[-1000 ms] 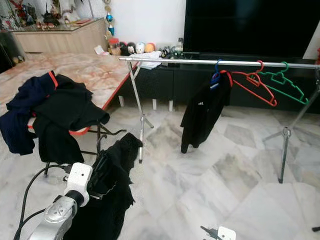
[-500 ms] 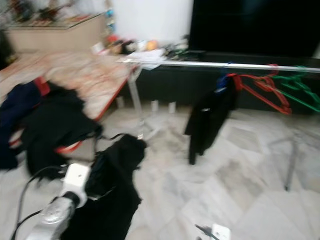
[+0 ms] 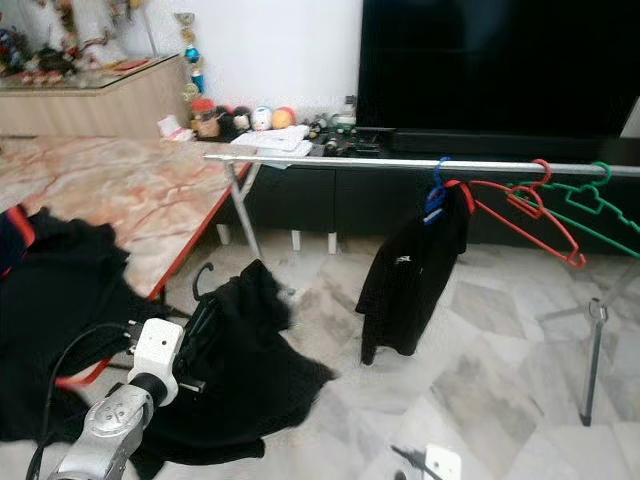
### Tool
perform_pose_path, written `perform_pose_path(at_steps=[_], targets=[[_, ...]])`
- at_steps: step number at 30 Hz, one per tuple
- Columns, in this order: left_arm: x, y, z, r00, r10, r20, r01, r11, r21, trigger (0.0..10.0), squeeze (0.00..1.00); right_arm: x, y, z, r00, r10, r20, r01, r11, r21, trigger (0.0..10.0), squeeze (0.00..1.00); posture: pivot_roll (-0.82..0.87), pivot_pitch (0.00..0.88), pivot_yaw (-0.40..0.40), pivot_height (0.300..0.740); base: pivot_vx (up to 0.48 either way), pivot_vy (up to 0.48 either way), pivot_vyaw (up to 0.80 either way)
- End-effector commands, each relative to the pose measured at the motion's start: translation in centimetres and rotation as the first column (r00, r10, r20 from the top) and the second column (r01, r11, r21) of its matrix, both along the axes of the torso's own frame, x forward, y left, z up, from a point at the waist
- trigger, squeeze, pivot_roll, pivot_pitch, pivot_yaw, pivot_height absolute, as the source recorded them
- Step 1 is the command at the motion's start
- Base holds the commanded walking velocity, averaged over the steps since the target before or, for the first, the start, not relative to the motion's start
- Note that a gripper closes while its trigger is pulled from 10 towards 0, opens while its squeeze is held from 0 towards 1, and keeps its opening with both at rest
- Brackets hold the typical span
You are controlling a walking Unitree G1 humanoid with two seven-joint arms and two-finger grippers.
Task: Hang hanger
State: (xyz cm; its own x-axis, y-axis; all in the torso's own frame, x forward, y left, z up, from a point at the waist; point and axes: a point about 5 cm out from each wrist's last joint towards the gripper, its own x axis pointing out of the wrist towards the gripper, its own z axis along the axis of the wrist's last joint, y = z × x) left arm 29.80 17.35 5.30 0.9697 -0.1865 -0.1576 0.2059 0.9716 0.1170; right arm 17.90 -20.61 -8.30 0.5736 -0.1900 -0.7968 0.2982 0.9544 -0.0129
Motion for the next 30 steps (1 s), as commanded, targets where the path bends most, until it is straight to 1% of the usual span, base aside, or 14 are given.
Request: perform_pose_path(at_steps=[1, 10, 15, 21, 26, 30], targets=[[0.7, -0.1, 1.1, 0.999, -0.010, 0.043, 0.009, 1.000, 0.010, 10.0, 0.00, 0.8, 0.0, 0.4, 1.000, 0.005, 0.020, -0.005, 1.000, 0.000, 10.0, 0.00, 0.02, 0.000, 0.042, 0.740, 0.480, 0.000, 0.00], [1.0, 0.2, 1.3, 0.999, 0.000, 0.046, 0.000, 1.000, 0.008, 10.0, 0.00, 1.0, 0.1, 0.4, 1.000, 0.012, 0.021, -0.012, 1.000, 0.003, 10.0, 0.00, 0.02, 0.000, 0.041, 0.740, 0.480, 0.000, 0.00], [1.1, 0.3, 1.4, 0.999, -0.002, 0.045, 0.001, 1.000, 0.012, 10.0, 0.00, 0.8, 0.6, 0.3, 1.000, 0.025, 0.015, -0.025, 1.000, 0.008, 10.0, 0.00, 0.02, 0.000, 0.043, 0.740, 0.480, 0.000, 0.00], [1.2, 0.2, 1.5, 0.999, -0.010, 0.043, 0.009, 1.000, 0.011, 10.0, 0.00, 0.7, 0.7, 0.2, 1.000, 0.023, 0.011, -0.023, 1.000, 0.011, 10.0, 0.00, 0.02, 0.000, 0.042, 0.740, 0.480, 0.000, 0.00], [1.3, -0.1, 1.4, 0.999, -0.038, 0.033, 0.038, 0.999, 0.010, 10.0, 0.00, 0.8, 0.7, 0.3, 1.000, 0.018, 0.011, -0.018, 1.000, 0.007, 10.0, 0.00, 0.02, 0.000, 0.040, 0.740, 0.480, 0.000, 0.00], [1.2, -0.7, 1.1, 0.996, -0.094, 0.006, 0.094, 0.996, 0.008, 10.0, 0.00, 1.0, 0.9, 0.3, 1.000, 0.031, 0.000, -0.031, 0.999, 0.014, 10.0, 0.00, 0.02, 0.000, 0.038, 0.740, 0.480, 0.000, -0.80]])
